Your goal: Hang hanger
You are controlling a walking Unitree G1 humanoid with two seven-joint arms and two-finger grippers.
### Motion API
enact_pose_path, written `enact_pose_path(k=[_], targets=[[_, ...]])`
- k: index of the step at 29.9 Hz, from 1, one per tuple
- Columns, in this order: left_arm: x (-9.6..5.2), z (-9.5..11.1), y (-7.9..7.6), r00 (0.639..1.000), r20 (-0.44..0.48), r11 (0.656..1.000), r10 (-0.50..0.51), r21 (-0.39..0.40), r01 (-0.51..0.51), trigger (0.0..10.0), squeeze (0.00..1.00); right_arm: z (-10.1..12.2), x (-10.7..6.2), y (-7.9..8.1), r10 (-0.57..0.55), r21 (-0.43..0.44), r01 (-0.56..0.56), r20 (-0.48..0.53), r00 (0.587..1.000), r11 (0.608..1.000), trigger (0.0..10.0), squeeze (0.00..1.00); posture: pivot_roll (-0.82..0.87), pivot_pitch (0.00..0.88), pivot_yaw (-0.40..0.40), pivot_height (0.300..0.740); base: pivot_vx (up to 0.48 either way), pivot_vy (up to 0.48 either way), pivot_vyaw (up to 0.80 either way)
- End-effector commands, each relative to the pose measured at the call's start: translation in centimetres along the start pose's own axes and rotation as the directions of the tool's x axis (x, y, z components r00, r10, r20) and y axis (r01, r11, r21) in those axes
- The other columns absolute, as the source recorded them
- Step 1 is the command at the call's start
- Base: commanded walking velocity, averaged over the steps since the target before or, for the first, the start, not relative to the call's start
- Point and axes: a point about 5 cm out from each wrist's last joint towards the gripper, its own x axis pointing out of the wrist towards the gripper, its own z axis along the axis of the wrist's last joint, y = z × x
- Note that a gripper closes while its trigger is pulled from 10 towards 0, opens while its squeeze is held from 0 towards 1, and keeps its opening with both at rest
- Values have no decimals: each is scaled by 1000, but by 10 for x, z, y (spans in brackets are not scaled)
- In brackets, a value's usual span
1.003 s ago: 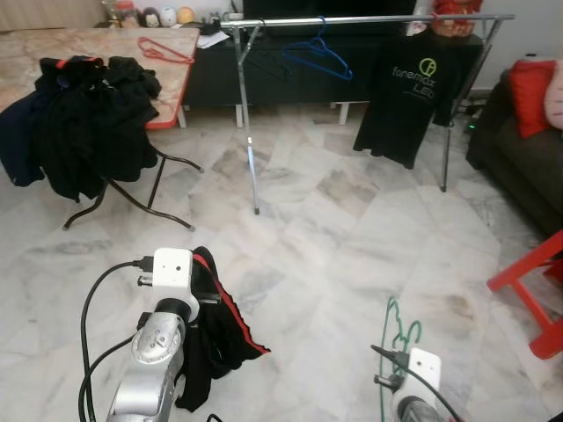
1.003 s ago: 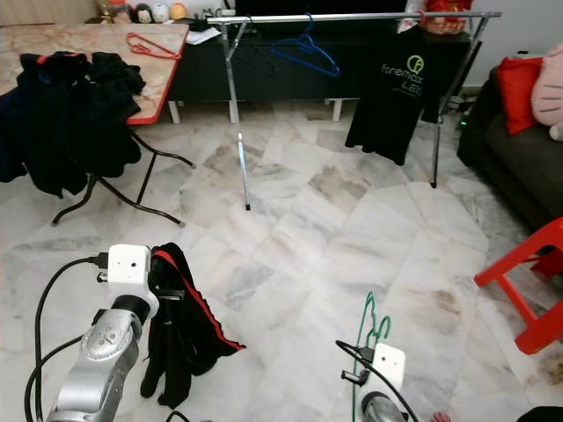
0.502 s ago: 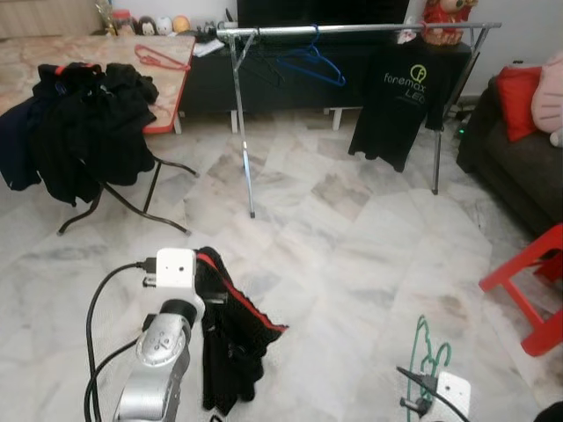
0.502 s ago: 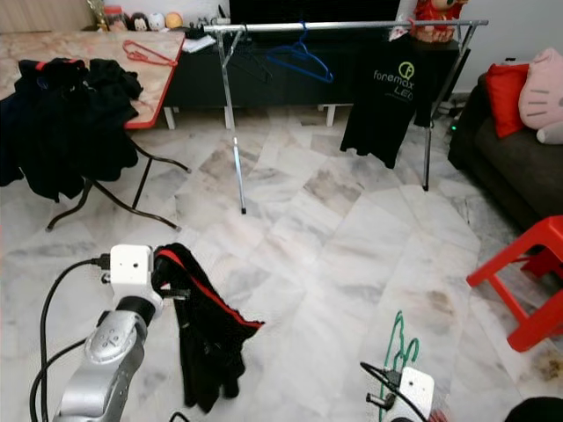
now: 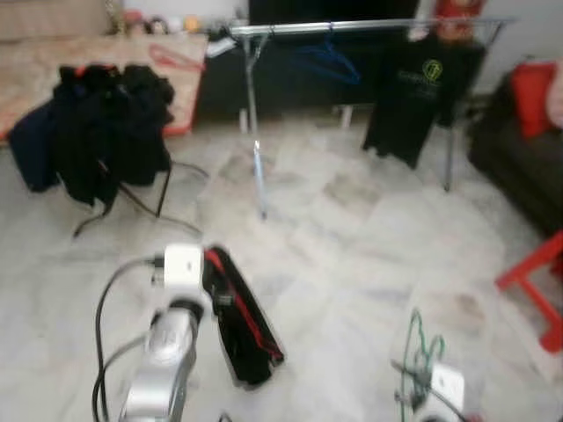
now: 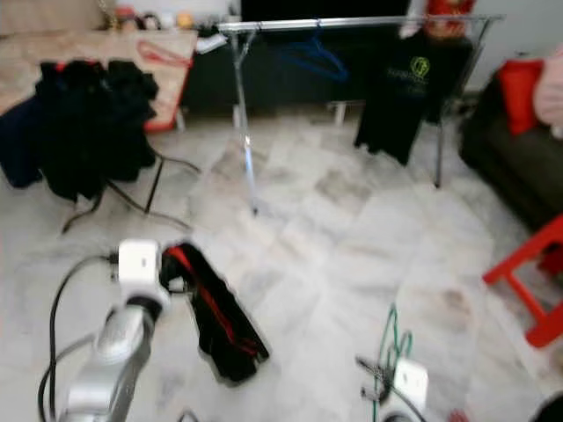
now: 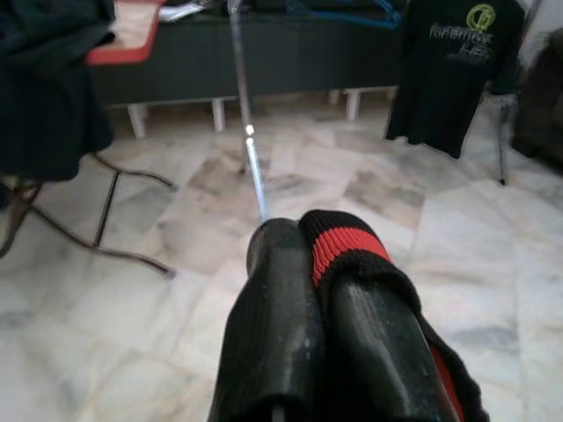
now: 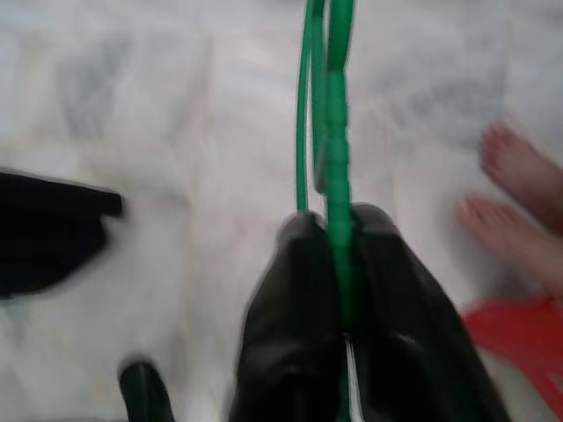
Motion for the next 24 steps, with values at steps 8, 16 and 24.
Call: enact_pose_path(k=[8, 16, 24], targets=[[3, 7, 4, 1000, 20, 1000, -5, 8, 5, 10000, 0, 0, 1, 2, 4, 15, -4, -9, 1000, 1000, 10000, 0, 22, 0, 2, 716, 0, 353, 0], [1, 6, 8, 1000, 18, 1000, 15, 12, -16, 10000, 0, 2, 1, 4, 14, 10, -14, -11, 1000, 1000, 10000, 0, 36, 0, -6, 716, 0, 352, 0], [0, 6, 8, 1000, 14, 1000, 21, 11, -21, 10000, 0, 2, 1, 4, 22, -2, -22, -15, 1000, 1000, 10000, 0, 37, 0, -9, 716, 0, 352, 0]])
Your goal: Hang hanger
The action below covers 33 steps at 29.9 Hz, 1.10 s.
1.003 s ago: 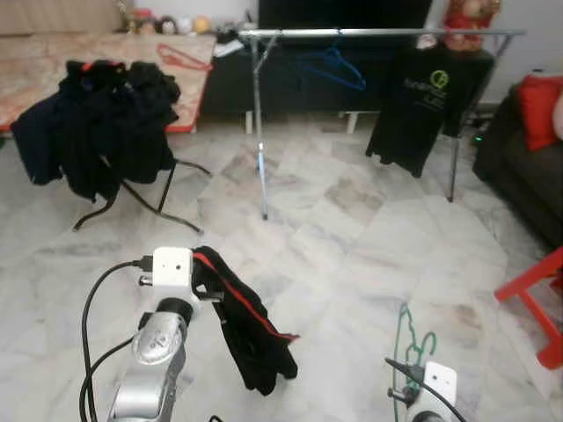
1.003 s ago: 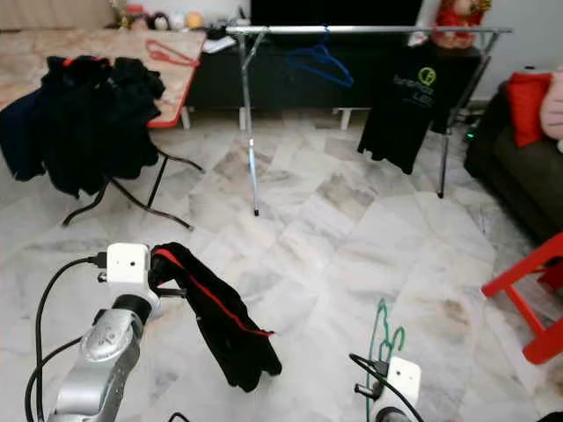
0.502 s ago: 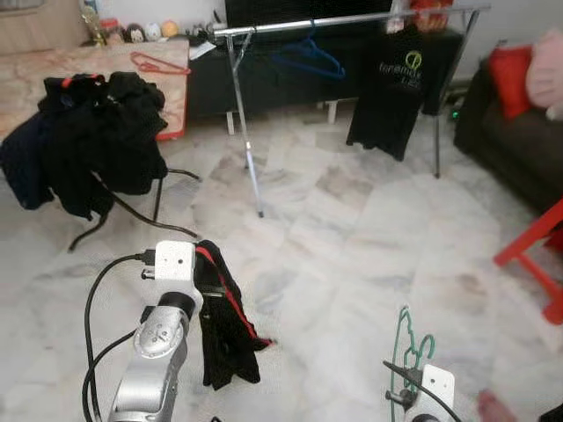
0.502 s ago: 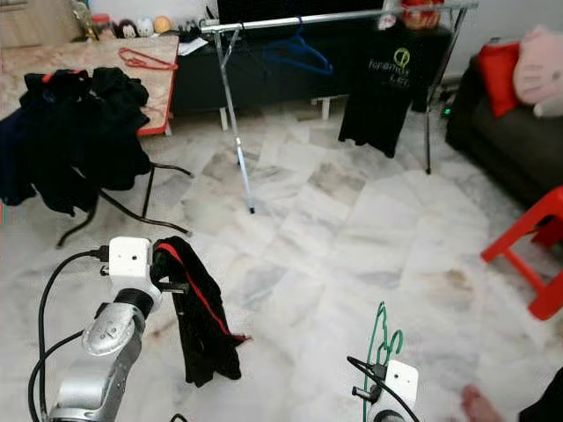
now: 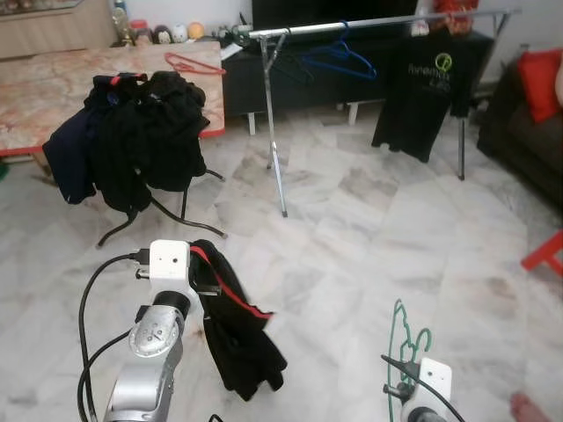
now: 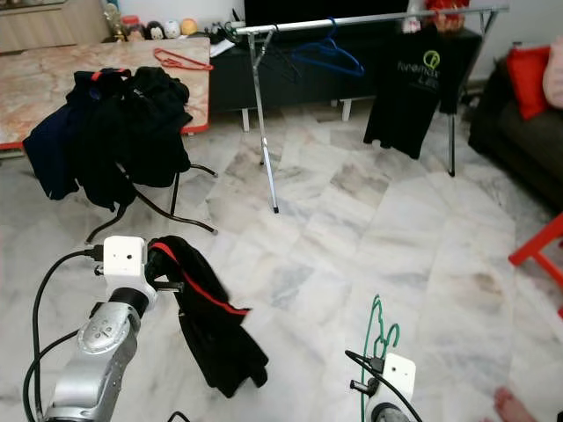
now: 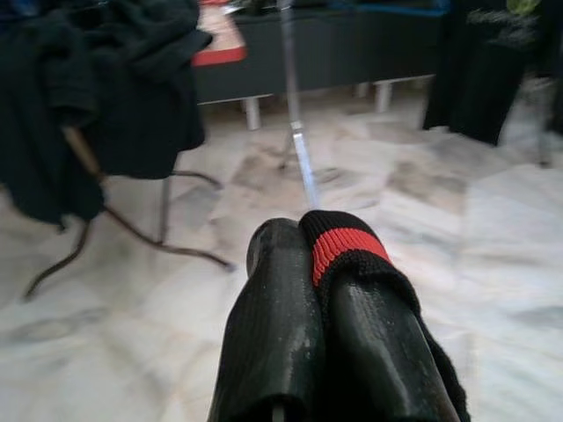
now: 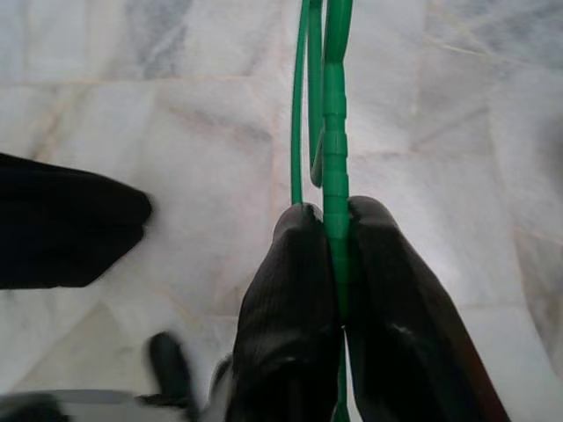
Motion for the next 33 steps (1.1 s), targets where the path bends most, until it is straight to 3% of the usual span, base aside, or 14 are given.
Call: enact_pose_path(k=[1, 11, 19, 27, 33], targets=[[0, 7, 7, 999, 27, 1000, 20, 12, -20, 10000, 0, 4, 1, 7, 18, 1, -18, 8, 1000, 1000, 10000, 0, 36, 0, -9, 716, 0, 352, 0], [1, 7, 7, 999, 26, 1000, 23, 9, -24, 10000, 0, 4, 2, 9, 36, -19, -36, 10, 999, 999, 10000, 0, 35, 0, -13, 716, 0, 346, 623], [0, 7, 8, 999, 24, 1000, 30, 7, -30, 10000, 0, 2, 1, 6, 36, -21, -36, -6, 999, 999, 10000, 0, 35, 0, -18, 716, 0, 332, 0], [1, 9, 8, 999, 30, 999, 33, 10, -33, 10000, 0, 3, 1, 9, 47, -25, -47, -2, 999, 999, 10000, 0, 35, 0, -18, 716, 0, 326, 709], [0, 9, 5, 999, 33, 1000, 1, 19, -2, 10000, 0, 3, 1, 8, 48, -9, -49, -2, 999, 999, 10000, 0, 40, 0, -20, 716, 0, 0, 0]])
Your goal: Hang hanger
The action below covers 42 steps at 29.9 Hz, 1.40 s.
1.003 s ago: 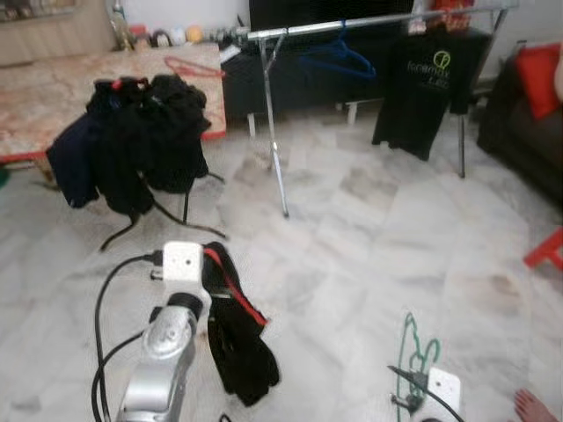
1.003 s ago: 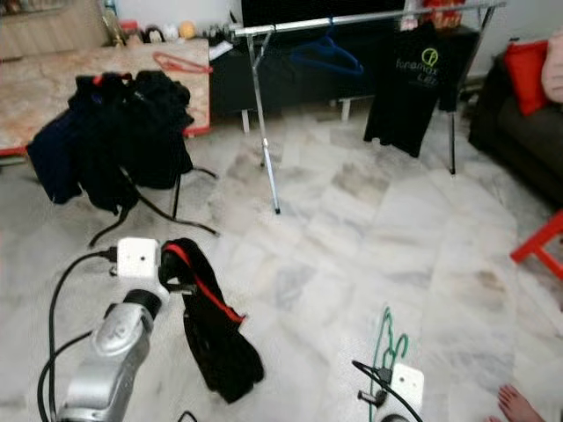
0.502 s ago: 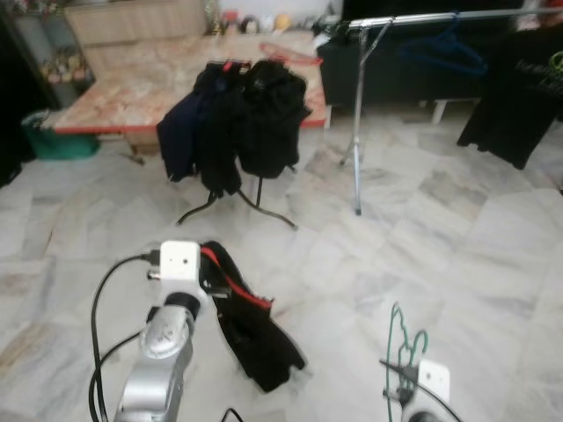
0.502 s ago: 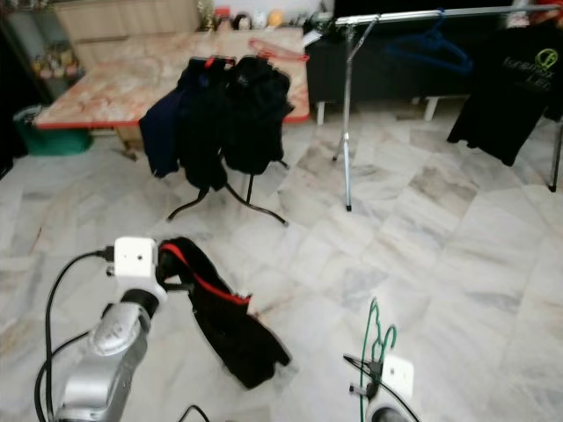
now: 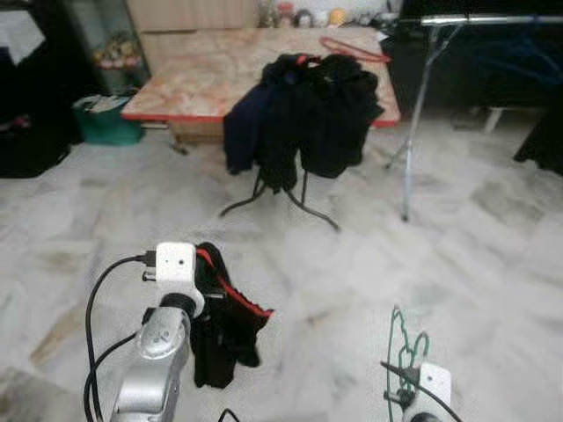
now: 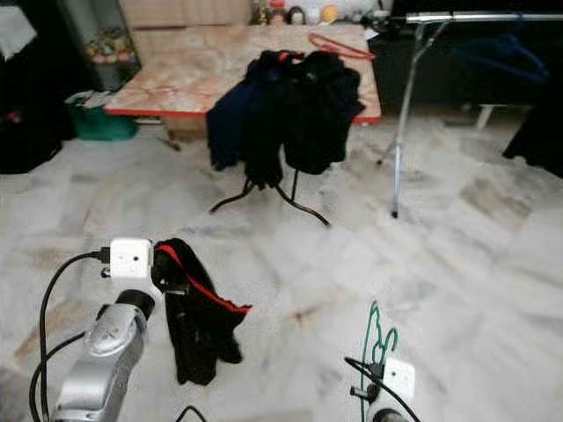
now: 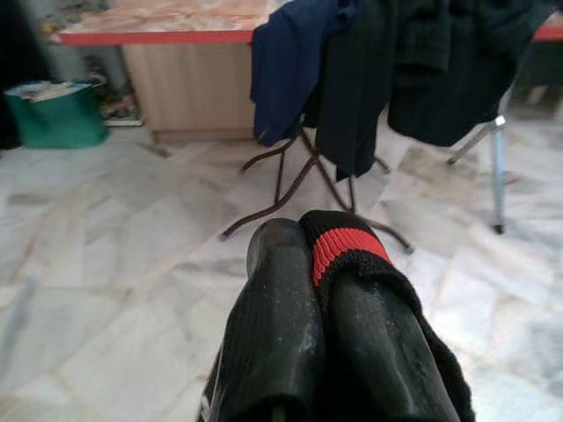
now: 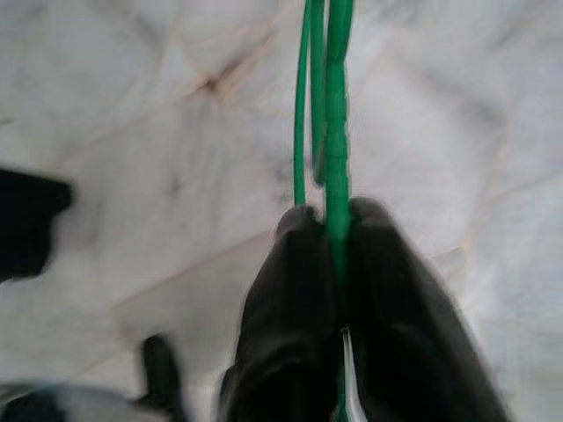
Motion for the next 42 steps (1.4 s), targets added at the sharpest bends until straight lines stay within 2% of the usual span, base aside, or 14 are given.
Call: enact_pose_path(k=[1, 11, 23, 42], targets=[[-1, 7, 1, 1000, 24, 1000, -12, -3, 12, 10000, 0, -3, 0, 3, 8, 11, -8, -9, 1000, 1000, 10000, 0, 40, 0, -20, 716, 0, 0, 0], [-1, 13, 4, 998, 59, 999, 9, -36, -7, 10000, 0, -3, 0, 4, 16, 11, -16, -11, 1000, 1000, 10000, 0, 44, 0, -22, 716, 0, 0, 0], [1, 24, 5, 994, 112, 1000, 12, -15, -10, 10000, 0, -3, 0, 5, 33, -3, -33, -15, 999, 999, 10000, 0, 43, 0, -20, 716, 350, 0, 0], [1, 25, 5, 993, 119, 1000, 20, -11, -19, 10000, 0, -3, 0, 6, 60, -35, -61, -22, 998, 998, 10000, 0, 39, 0, -25, 716, 325, 0, 0]])
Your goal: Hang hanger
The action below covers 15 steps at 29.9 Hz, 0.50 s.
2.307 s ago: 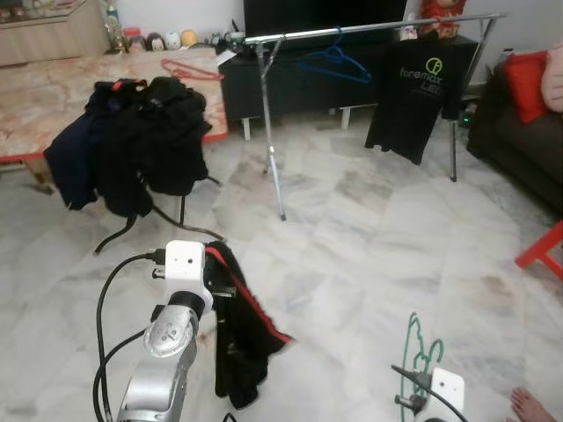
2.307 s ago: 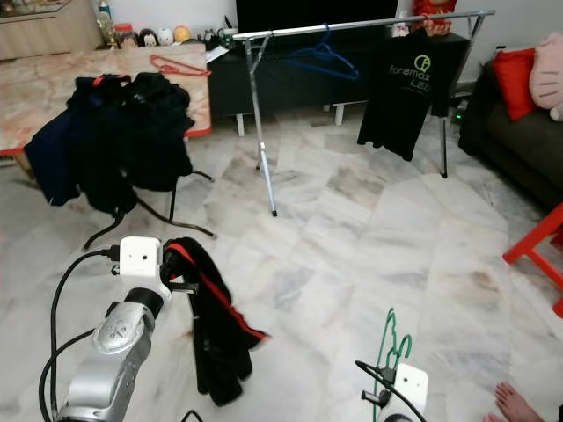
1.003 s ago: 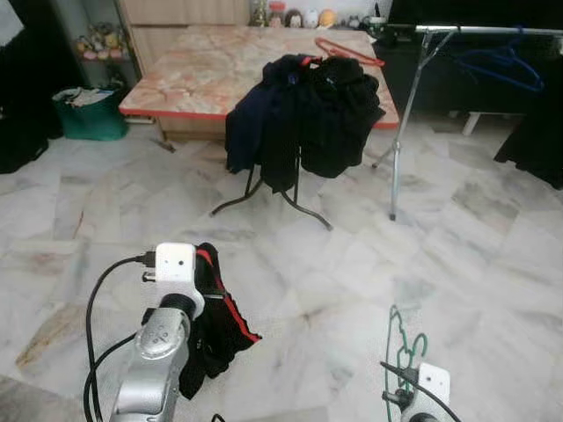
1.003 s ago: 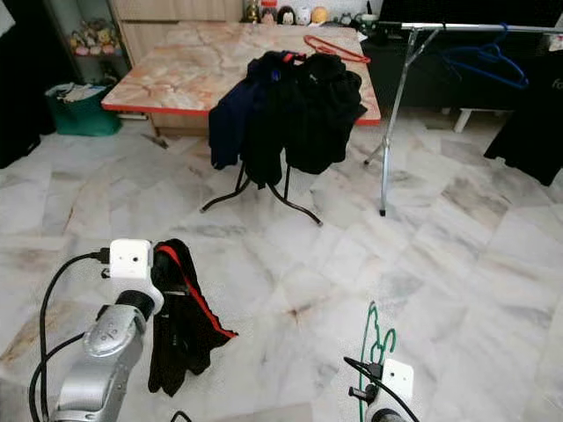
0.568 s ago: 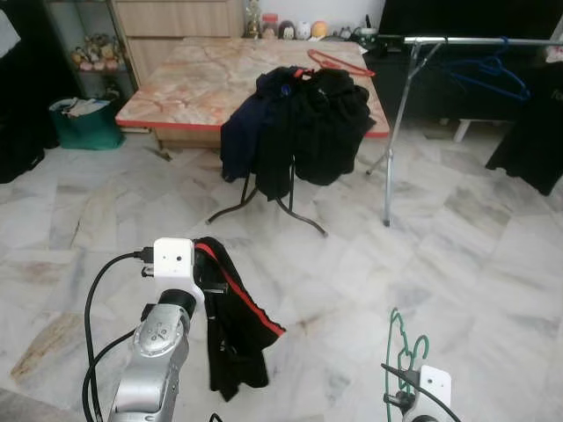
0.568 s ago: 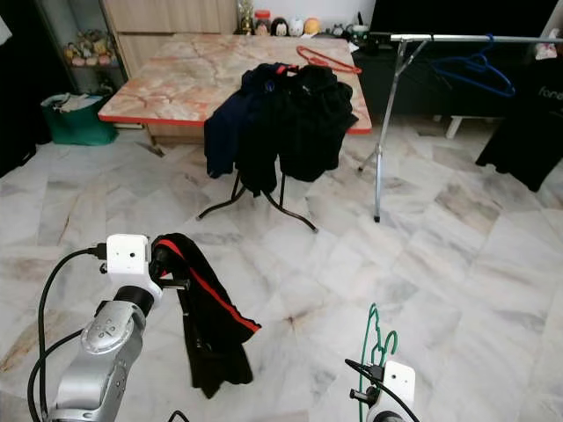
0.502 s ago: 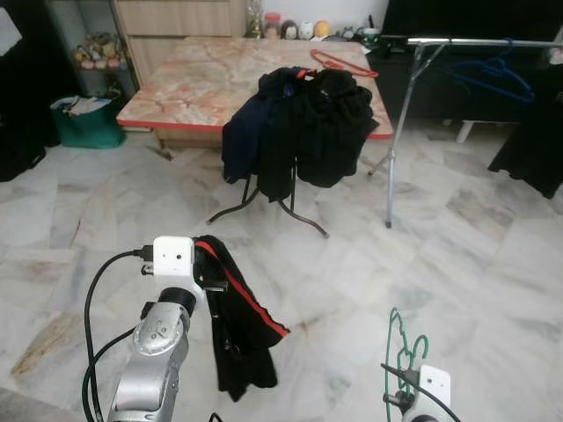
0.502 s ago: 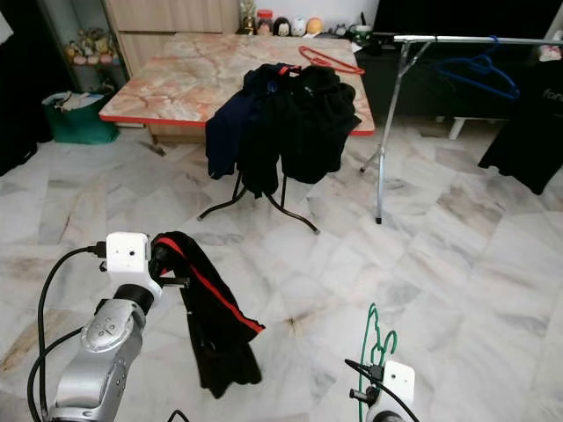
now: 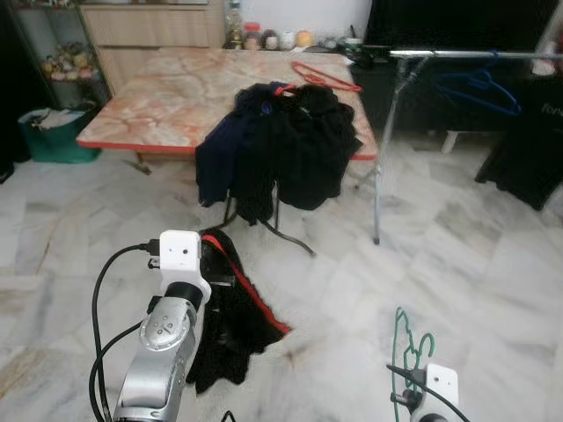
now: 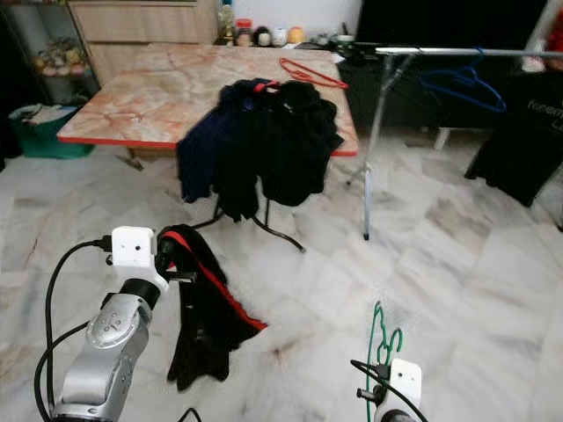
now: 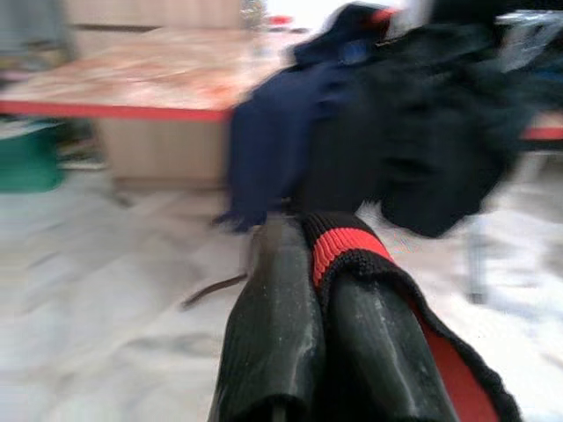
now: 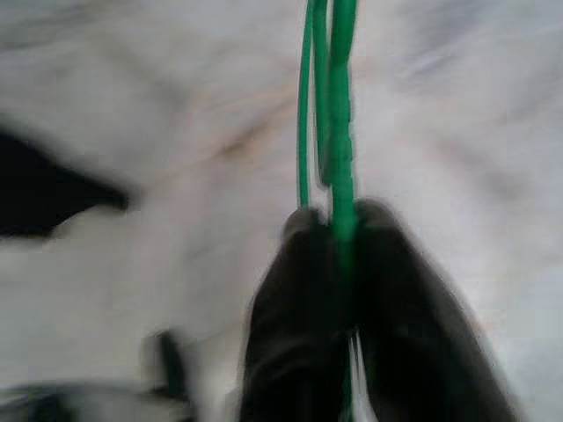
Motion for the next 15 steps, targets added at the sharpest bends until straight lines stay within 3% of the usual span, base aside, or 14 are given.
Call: enact_pose_path(k=[1, 15], targets=[[4, 10, -8, 998, 52, 1000, -18, -5, 18, 10000, 0, -3, -2, -11, -24, -8, 24, -11, 1000, 1000, 10000, 0, 38, 0, -26, 716, 304, 0, 0], [4, 11, -6, 999, 53, 1000, -10, -2, 10, 10000, 0, -2, -2, -11, -23, -2, 23, -8, 1000, 1000, 10000, 0, 38, 0, -26, 716, 305, 0, 0]])
